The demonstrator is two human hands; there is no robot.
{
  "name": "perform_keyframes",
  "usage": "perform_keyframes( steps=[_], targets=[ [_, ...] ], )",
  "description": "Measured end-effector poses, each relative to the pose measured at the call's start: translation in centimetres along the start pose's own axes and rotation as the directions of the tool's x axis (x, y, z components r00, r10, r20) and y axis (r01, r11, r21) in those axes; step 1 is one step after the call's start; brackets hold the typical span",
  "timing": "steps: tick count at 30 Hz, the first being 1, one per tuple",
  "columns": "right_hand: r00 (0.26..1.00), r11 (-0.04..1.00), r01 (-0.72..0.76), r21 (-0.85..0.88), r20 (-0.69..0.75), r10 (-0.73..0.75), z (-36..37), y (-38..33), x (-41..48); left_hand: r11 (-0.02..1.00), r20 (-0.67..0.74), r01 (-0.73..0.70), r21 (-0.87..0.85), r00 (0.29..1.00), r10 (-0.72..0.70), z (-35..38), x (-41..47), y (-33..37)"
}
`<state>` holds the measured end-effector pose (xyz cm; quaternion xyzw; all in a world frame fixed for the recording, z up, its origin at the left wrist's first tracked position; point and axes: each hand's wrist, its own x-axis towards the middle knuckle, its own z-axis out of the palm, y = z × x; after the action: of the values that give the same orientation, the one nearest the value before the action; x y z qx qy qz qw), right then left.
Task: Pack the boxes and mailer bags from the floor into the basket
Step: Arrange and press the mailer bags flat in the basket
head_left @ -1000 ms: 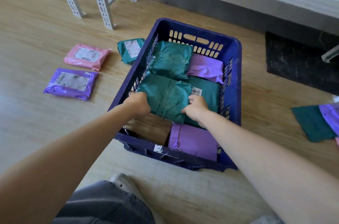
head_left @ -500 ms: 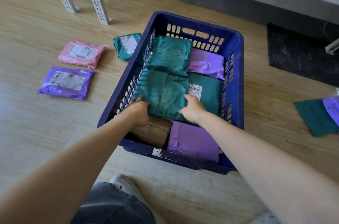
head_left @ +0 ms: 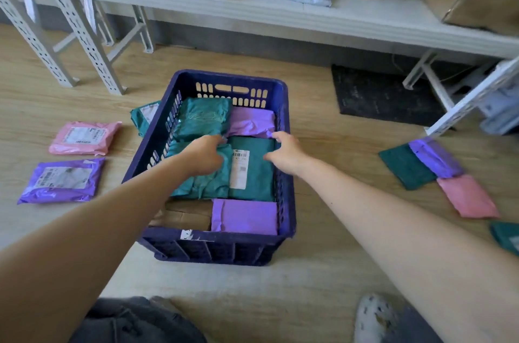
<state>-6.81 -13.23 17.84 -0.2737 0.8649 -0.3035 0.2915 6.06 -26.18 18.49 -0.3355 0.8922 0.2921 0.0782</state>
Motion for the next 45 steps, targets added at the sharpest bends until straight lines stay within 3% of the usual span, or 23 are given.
perform_keyframes(
  steps=[5, 9, 14, 19, 22, 28, 34, 38, 42, 45],
  targets=[
    [0.981, 0.999, -0.005, 0.040, -0.192, 0.013, -8.3, 2.5, -3.3, 0.988, -0.095, -0.124, -0.088, 0.989, 0.115, 0.2, -0.1, 8.5],
    [0.965, 0.998, -0.038, 0.044, -0.258, 0.048, -15.2, 7.1, -5.1, 0.953, -0.099, -0.194, -0.234, 0.980, 0.175, 2.0, 1.1, 15.8],
    [0.921, 0.985, -0.113, 0.130, -0.357, 0.153, -23.1, 14.4, -5.3, 0.923, -0.016, -0.225, -0.312, 0.973, 0.231, 5.9, 4.0, 24.0],
    [0.871, 0.946, -0.178, 0.270, -0.404, 0.279, -28.7, 22.2, -3.8, 0.940, 0.158, -0.235, -0.249, 0.947, 0.279, 10.0, 8.9, 30.8],
    [0.827, 0.910, -0.214, 0.356, -0.430, 0.363, -30.7, 27.2, -2.2, 0.944, 0.191, -0.248, -0.217, 0.938, 0.290, 13.1, 12.9, 34.9],
    [0.770, 0.857, -0.242, 0.455, -0.447, 0.455, -31.8, 37.8, 4.2, 0.961, 0.233, -0.227, -0.161, 0.937, 0.260, 21.4, 22.7, 40.6],
    [0.741, 0.782, -0.275, 0.559, -0.395, 0.543, -28.6, 47.4, 11.3, 0.977, 0.333, -0.163, -0.137, 0.921, 0.200, 32.2, 31.7, 41.0],
    [0.727, 0.744, -0.294, 0.600, -0.365, 0.582, -26.8, 50.1, 13.9, 0.980, 0.360, -0.172, -0.098, 0.912, 0.196, 37.2, 35.7, 40.5],
    [0.711, 0.675, -0.272, 0.686, -0.330, 0.621, -25.7, 51.7, 15.2, 0.953, 0.251, -0.226, -0.201, 0.929, 0.273, 40.0, 39.0, 41.1],
    [0.715, 0.613, -0.267, 0.743, -0.274, 0.643, -24.3, 53.1, 16.9, 0.959, 0.186, -0.127, -0.251, 0.966, 0.177, 41.3, 40.5, 41.4]
  ],
)
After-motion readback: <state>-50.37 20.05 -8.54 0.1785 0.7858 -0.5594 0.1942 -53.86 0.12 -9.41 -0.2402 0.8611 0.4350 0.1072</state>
